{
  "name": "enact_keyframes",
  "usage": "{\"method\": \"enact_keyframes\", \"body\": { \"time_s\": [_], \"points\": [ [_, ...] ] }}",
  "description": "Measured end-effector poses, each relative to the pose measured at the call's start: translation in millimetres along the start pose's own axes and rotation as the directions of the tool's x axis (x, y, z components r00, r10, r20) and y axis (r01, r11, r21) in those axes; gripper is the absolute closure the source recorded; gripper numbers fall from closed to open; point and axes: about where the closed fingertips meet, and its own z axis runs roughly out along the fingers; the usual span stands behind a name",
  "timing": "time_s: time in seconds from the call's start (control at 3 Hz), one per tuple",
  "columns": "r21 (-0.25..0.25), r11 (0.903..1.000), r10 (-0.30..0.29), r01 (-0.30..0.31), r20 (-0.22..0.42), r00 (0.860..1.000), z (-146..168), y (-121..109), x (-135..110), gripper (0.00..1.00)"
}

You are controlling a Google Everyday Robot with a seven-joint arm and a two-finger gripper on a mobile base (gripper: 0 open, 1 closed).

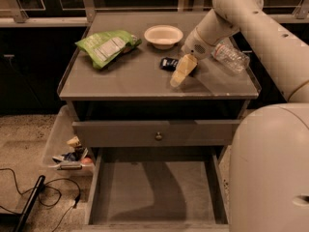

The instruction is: Place rxbar blueberry into middle drawer

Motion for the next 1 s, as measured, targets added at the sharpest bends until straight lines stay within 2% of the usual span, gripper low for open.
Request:
{"method": "enact_keyframes", "body": {
  "time_s": [0.33,1.0],
  "points": [
    [0.0,1.0,0.0,0.0,0.0,1.0,0.0,0.0,0.0,0.19],
    [0.0,1.0,0.0,0.0,0.0,1.0,0.1,0.0,0.0,0.65]
  ]
}}
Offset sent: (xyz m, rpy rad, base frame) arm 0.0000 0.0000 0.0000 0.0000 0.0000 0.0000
